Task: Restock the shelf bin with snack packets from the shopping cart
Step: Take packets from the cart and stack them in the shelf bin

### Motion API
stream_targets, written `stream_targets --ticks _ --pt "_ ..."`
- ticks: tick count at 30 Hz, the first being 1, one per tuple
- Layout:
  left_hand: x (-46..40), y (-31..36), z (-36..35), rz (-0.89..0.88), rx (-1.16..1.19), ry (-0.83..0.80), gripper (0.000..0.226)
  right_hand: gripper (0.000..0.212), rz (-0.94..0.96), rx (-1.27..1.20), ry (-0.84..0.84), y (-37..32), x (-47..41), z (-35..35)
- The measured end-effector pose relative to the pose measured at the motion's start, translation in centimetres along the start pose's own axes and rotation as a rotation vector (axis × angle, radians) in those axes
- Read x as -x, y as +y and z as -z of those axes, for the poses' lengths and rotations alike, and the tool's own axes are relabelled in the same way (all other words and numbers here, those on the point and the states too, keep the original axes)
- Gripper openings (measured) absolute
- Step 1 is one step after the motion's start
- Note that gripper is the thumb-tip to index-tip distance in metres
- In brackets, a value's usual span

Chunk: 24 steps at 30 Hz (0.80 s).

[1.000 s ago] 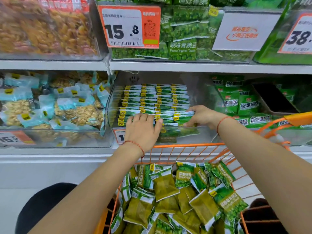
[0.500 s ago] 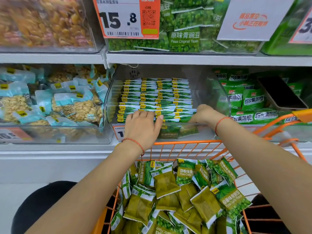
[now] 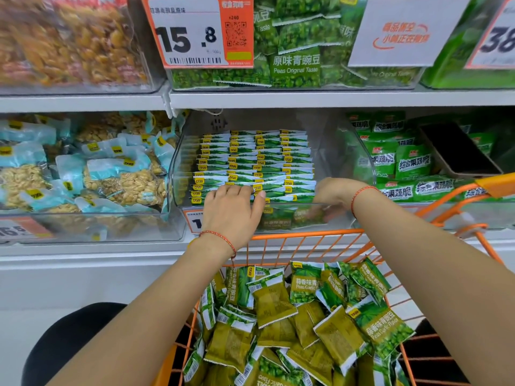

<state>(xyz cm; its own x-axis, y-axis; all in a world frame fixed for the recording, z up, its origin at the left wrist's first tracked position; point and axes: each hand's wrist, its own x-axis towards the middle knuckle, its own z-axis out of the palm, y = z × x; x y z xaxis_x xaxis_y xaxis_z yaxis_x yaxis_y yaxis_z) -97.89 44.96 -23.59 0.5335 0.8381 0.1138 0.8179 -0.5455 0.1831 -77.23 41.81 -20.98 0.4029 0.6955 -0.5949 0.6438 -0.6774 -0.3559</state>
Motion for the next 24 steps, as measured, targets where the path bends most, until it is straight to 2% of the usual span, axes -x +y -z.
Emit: stream_targets --ticks 4,6,9,12,15,18,20,24 --pt "-0.1 0.0 -0.1 0.001 -0.002 0.006 0.051 0.02 0.045 -0.102 -0.033 0.4 -0.9 0.3" --pt "-0.2 0.0 -0.2 0.003 -0.004 0.006 0.051 0.018 0.046 -0.031 -0.026 0.3 -0.9 0.1" --pt "-0.3 0.1 -0.2 0.004 -0.003 0.015 0.051 0.029 0.051 0.149 0.039 -0.1 -0.4 0.0" --pt "-0.2 0.0 -0.3 -0.003 -0.009 0.038 0.062 0.041 0.065 0.188 0.071 0.1 0.2 0.1" --pt "-0.2 0.0 -0.3 0.001 0.0 0.041 0.067 0.041 0.093 -0.011 0.006 0.3 1.0 0.2" --pt "-0.4 -0.1 -0.2 0.005 0.011 0.035 0.056 0.049 0.12 -0.076 -0.016 0.3 2.0 0.5" --pt "-0.4 0.0 -0.2 -0.002 0.013 0.046 0.049 0.046 0.141 0.057 0.047 0.3 2.6 0.7" --pt "-0.3 -0.2 -0.1 -0.012 0.07 0.066 0.047 0.058 0.16 0.22 0.233 0.6 4.2 0.5"
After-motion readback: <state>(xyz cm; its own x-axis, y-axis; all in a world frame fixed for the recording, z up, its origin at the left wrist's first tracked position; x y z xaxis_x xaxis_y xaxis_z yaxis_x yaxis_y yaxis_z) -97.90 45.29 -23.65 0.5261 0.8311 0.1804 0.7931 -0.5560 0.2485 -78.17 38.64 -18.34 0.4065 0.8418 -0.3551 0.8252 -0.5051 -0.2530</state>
